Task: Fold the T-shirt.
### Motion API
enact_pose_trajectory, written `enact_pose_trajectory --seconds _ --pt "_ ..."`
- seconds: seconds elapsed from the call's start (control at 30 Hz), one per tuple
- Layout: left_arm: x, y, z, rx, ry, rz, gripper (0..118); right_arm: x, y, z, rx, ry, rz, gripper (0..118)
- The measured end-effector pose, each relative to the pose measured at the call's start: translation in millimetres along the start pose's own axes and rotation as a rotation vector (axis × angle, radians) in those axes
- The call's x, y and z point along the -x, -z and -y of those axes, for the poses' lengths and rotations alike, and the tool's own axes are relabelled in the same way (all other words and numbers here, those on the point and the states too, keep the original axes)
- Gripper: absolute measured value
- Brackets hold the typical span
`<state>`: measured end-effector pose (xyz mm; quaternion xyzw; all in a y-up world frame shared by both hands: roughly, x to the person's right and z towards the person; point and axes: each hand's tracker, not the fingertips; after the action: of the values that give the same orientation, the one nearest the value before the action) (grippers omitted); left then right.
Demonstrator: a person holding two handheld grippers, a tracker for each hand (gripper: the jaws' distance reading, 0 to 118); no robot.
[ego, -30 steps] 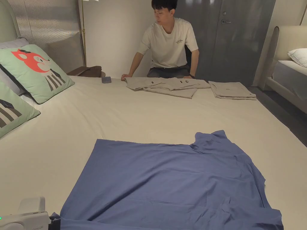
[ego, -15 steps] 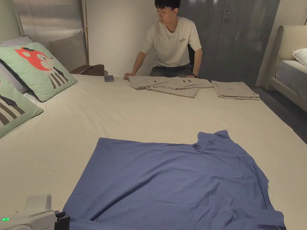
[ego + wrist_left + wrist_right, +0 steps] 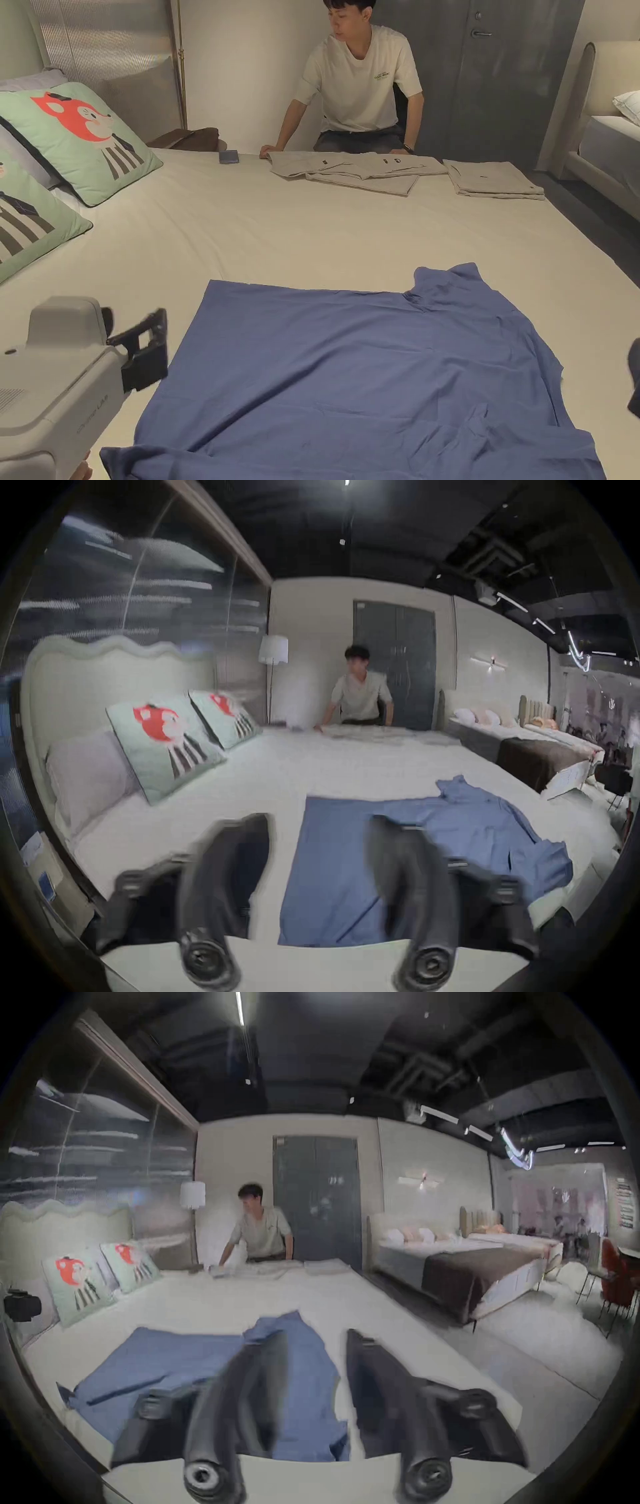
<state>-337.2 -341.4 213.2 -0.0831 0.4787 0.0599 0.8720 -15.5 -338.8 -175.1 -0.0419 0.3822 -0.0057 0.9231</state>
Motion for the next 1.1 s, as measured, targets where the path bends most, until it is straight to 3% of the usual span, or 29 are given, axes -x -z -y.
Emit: enact_pose_trajectory --seconds 0.07,0.33,0.53,0.57,0.6,0.63,0.67,0.7,0.77,0.93,0.97,1.1 --pt "-1 -2 0 -0.027 -0.010 -0.019 3 5 2 0 -0.033 -0.008 0.017 0" --pt "11 4 15 0.035 -0.063 0.004 0 18 3 2 -0.010 -0.005 -0.018 0" --pt "38 20 51 0.256 -0.136 0.009 1 22 6 16 0.058 -0.007 -0.036 0" --pt "44 22 60 0.297 -0.160 0.012 5 19 9 21 0.070 -0.008 -0.037 0" --pt "49 24 69 0.338 -0.177 0.019 21 18 10 24 0.080 -0.010 -0.039 0" --pt "53 26 77 0.369 -0.186 0.013 51 18 11 27 0.091 -0.011 -0.040 0" --pt "53 24 83 0.401 -0.194 0.006 51 18 12 29 0.103 -0.010 -0.041 0" --pt "55 26 90 0.437 -0.196 0.006 62 16 13 33 0.112 -0.009 -0.043 0" --pt "59 28 104 0.470 -0.202 0.022 103 16 15 38 0.129 -0.018 -0.041 0" --pt "57 41 121 0.543 -0.185 0.018 100 12 23 52 0.165 -0.018 -0.040 0" --pt "56 45 124 0.556 -0.184 0.023 94 13 21 53 0.173 -0.018 -0.040 0" --pt "51 53 126 0.595 -0.199 0.019 50 10 22 61 0.204 -0.020 -0.039 0"
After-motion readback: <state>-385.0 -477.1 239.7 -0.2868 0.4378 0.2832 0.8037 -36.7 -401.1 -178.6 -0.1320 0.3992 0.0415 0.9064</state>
